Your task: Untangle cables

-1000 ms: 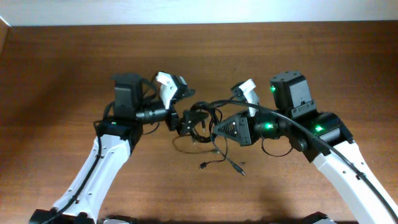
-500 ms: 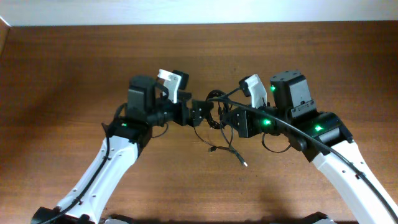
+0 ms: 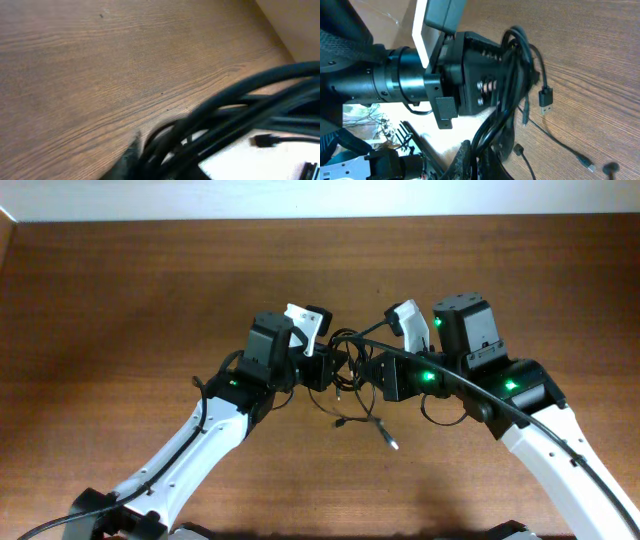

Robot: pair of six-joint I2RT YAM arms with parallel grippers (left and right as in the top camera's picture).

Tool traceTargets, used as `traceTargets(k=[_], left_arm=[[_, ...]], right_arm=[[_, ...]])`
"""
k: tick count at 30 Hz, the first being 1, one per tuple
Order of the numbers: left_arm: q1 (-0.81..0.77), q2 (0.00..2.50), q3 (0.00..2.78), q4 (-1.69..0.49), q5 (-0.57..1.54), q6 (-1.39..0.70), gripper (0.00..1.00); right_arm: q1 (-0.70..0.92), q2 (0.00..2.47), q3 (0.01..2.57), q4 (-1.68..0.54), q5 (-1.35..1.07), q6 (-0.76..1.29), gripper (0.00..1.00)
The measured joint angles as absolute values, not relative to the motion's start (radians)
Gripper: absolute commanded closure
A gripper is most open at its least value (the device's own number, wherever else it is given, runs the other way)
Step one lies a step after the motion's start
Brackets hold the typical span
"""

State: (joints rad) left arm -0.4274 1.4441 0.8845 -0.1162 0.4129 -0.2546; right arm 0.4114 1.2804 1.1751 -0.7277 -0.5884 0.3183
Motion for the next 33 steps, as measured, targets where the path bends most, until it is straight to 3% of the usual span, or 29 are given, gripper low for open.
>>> traceTargets(k=[6, 8, 9, 12, 13, 24, 26, 27, 30, 33], left_arm=[[-0.419, 1.444, 0.885, -0.086, 0.4, -0.255, 1.0], [-0.39, 1.44, 0.885, -0.075, 0.41, -0.254, 1.0], [-0.379, 1.436, 0.885, -0.077, 0.41, -0.263, 1.0], [-0.28, 1.45, 0.884, -0.13, 0.242, -0.437, 1.0], [-0.25, 1.451, 0.884, -0.139, 0.166, -0.533, 1.0], [-0.251, 1.451, 0.884, -0.134, 0.161, -0.626, 1.0], [-0.251, 1.451, 0.884, -0.131, 0.165, -0.645, 1.0], [-0.251, 1.451, 0.884, -0.131, 0.171, -0.669, 1.0], [-0.251, 1.451, 0.884, -0.136, 0.198, -0.812, 1.0], [-0.251, 1.451, 0.884, -0.137, 0.246, -0.922, 1.0]], right_arm=[[0.411, 1.284, 1.175, -0.787, -0.583, 0.315, 0.96], [0.41, 1.301, 1.175, -0.786, -0.68, 0.233, 0.96], [0.41, 1.305, 1.175, -0.784, -0.698, 0.212, 0.87], [0.41, 1.291, 1.175, -0.819, -0.723, 0.216, 0.48], [0.41, 1.291, 1.175, -0.818, -0.702, 0.234, 0.43], [0.41, 1.385, 1.176, -0.79, -0.643, 0.341, 0.45], [0.41, 1.385, 1.176, -0.789, -0.583, 0.339, 0.24], [0.41, 1.385, 1.176, -0.788, -0.583, 0.282, 0.19], [0.46, 1.388, 1.176, -0.785, -0.591, 0.05, 0.11], [0.498, 1.46, 1.174, -0.682, -0.524, -0.023, 0.01]])
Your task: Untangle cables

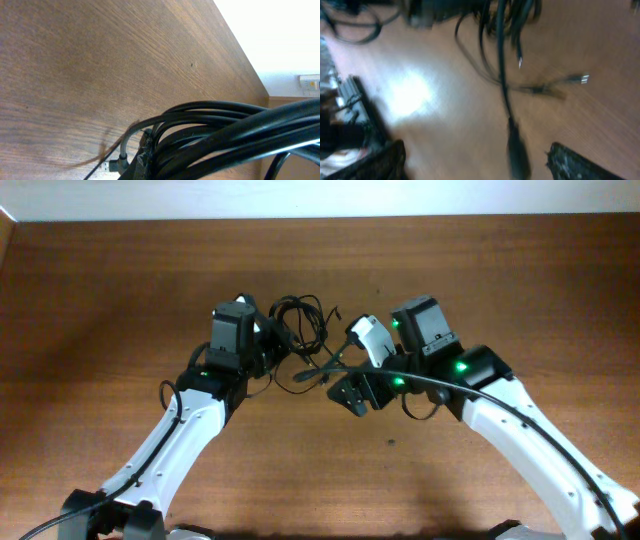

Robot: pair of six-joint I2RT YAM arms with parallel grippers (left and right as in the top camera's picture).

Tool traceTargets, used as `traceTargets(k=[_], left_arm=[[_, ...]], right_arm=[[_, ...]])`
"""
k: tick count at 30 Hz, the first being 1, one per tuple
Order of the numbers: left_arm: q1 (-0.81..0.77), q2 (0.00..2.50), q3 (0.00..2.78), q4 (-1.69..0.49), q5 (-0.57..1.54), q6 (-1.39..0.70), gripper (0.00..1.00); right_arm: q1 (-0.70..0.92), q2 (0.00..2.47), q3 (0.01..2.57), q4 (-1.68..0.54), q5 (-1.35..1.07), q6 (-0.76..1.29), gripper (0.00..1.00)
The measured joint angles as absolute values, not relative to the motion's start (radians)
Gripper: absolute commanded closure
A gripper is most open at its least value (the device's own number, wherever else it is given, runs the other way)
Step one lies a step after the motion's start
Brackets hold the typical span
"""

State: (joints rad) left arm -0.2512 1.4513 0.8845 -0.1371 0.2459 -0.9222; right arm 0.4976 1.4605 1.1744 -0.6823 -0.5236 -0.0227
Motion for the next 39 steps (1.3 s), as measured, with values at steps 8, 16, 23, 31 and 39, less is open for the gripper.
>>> traceTargets(k=[8, 16, 23, 31, 39], left_arm=[[-0.169, 1.452, 0.883, -0.142, 0.321, -0.986, 1.0], [-0.103, 1.452, 0.883, -0.146, 0.461, -1.026, 1.0], [-0.113, 1.452, 0.883, -0.137, 0.416, -0.963, 1.0], [-0.272, 1.453, 0.877, 0.091, 0.4, -0.748, 1.0], [-0.242, 1.453, 0.877, 0.097, 0.398, -0.284, 1.0]], right_arm=[[0.551, 1.746, 1.176, -0.402, -0.419, -0.118, 0.95], [0.551, 1.673, 1.176, -0.381, -0.522, -0.052, 0.74], [0.553, 1.556, 1.176, -0.456, -0.686, 0.038, 0.96], [0.67, 1.493, 1.177, -0.547, -0.505, 0.083, 0.92], [0.666, 1.312, 1.177, -0.757, -0.424, 0.147, 0.02]])
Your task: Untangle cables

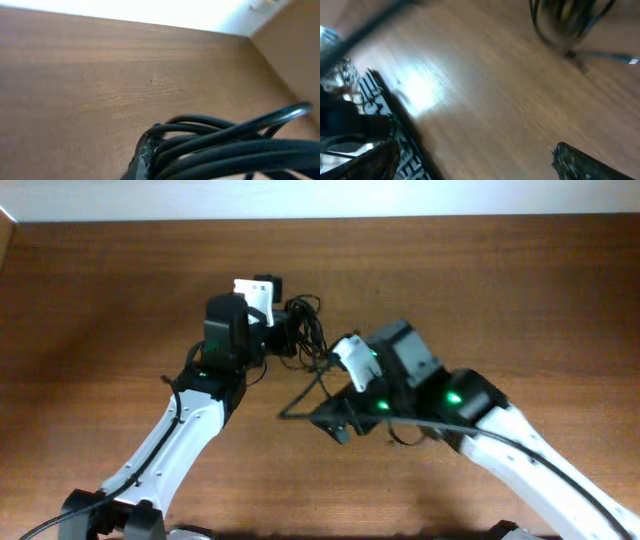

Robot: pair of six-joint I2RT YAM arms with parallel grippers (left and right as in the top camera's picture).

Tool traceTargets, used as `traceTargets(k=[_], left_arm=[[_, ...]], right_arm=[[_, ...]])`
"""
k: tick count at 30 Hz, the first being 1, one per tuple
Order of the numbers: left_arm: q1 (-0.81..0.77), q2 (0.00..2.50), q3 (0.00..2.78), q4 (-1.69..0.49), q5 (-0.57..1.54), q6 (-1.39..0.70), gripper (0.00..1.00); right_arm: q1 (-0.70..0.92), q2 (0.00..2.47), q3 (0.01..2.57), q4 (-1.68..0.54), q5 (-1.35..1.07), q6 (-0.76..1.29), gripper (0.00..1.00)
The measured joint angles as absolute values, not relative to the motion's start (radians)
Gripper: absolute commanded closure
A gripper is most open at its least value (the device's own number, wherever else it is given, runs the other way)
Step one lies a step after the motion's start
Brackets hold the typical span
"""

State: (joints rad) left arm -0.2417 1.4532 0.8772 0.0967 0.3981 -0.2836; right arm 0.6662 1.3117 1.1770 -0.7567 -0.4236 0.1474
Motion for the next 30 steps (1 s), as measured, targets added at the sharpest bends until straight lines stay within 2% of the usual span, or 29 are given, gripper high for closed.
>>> traceTargets(k=[4, 6, 7, 9, 11, 13, 20, 27, 30], left_arm=[[-0.234, 1.453, 0.877, 0.099, 0.502, 0.009, 1.0], [-0.234, 1.453, 0.877, 0.099, 0.549, 0.061, 1.0], [-0.234, 1.453, 0.877, 0.099, 0.598, 0.085, 1.0], [-0.235, 1.453, 0.877, 0.099, 0.742, 0.155, 1.0], [-0.235, 1.453, 0.878, 0.06, 0.834, 0.197, 1.0], [-0.235, 1.453, 0.88, -0.006, 0.857, 0.218, 1.0], [-0.235, 1.453, 0.88, -0.034, 0.83, 0.225, 1.0], [-0.235, 1.453, 0.88, -0.094, 0.811, 0.201, 1.0], [-0.235, 1.453, 0.88, -0.11, 0.811, 0.121, 1.0]], right_arm=[[0.67, 1.005, 1.178, -0.76, -0.201, 0.146, 0.02], [0.67, 0.975, 1.178, -0.764, -0.067, 0.146, 0.27], [0.67, 0.995, 1.178, -0.767, -0.02, 0.141, 0.33], [0.67, 1.088, 1.178, -0.754, 0.037, 0.136, 0.34], [0.67, 1.242, 1.177, -0.669, 0.043, 0.134, 0.39], [0.67, 1.26, 1.174, -0.575, 0.005, 0.13, 0.48], [0.67, 1.259, 1.174, -0.547, -0.055, 0.133, 0.46], [0.67, 1.259, 1.174, -0.546, -0.12, 0.259, 0.42], [0.67, 1.259, 1.174, -0.549, -0.134, 0.263, 0.42]])
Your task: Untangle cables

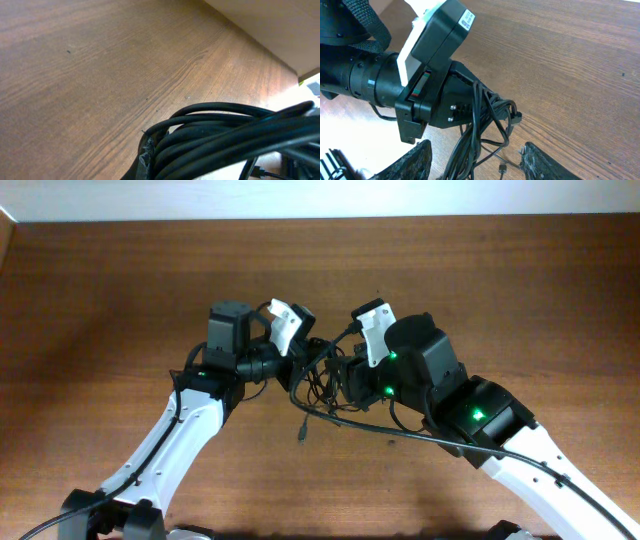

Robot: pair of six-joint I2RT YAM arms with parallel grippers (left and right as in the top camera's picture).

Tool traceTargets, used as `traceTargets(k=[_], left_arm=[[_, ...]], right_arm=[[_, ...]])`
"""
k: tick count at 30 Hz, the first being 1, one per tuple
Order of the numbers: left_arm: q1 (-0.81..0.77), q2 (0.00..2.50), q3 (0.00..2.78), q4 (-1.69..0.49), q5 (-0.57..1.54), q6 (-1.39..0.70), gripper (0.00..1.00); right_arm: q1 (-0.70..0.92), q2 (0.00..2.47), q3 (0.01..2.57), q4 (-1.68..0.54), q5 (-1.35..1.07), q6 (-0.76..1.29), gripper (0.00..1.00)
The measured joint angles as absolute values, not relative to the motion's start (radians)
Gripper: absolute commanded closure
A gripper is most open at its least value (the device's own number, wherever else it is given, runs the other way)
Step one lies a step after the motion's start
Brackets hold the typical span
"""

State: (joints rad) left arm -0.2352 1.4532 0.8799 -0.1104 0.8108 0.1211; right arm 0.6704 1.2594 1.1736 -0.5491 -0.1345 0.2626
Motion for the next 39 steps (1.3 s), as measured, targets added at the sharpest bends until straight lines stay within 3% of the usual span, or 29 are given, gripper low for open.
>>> traceTargets(k=[5, 8, 15, 18, 21, 24, 27, 29, 32, 33, 35, 39], left_arm=[[-0.235, 1.453, 0.88, -0.118, 0.811, 0.055, 1.0], [-0.235, 1.453, 0.88, -0.117, 0.792, 0.061, 1.0], [-0.235, 1.453, 0.88, -0.117, 0.788, 0.064, 1.0], [-0.235, 1.453, 0.88, -0.117, 0.808, 0.064, 1.0], [-0.233, 1.453, 0.88, -0.118, 0.808, 0.067, 1.0], [-0.233, 1.453, 0.88, -0.117, 0.811, 0.071, 0.94], [-0.245, 1.453, 0.88, -0.128, 0.664, 0.087, 1.0], [-0.28, 1.443, 0.884, -0.173, 0.528, 0.097, 1.0], [-0.228, 1.454, 0.884, -0.248, 0.118, 0.069, 1.0], [-0.229, 1.454, 0.884, -0.25, 0.089, 0.059, 1.0], [-0.229, 1.454, 0.884, -0.25, 0.082, 0.02, 1.0], [-0.231, 1.454, 0.884, -0.221, 0.392, 0.125, 1.0]], right_arm=[[0.67, 1.259, 1.174, -0.571, -0.137, 0.238, 0.43], [0.67, 1.259, 1.174, -0.564, -0.102, 0.225, 0.52], [0.67, 1.26, 1.174, -0.476, -0.019, 0.159, 0.59], [0.67, 1.308, 1.174, -0.468, -0.146, 0.138, 0.71], [0.67, 1.374, 1.174, -0.421, -0.218, 0.132, 0.96], [0.67, 1.375, 1.174, -0.414, -0.23, 0.132, 0.96], [0.669, 1.376, 1.176, -0.47, -0.154, 0.16, 0.96], [0.672, 1.377, 1.21, -0.577, -0.063, 0.188, 0.96], [0.673, 1.327, 1.326, -0.738, 0.146, 0.241, 0.96], [0.673, 1.324, 1.332, -0.773, 0.196, 0.258, 0.85], [0.673, 1.325, 1.332, -0.787, 0.219, 0.281, 0.76], [0.672, 1.348, 1.332, -0.786, 0.057, 0.174, 0.69]])
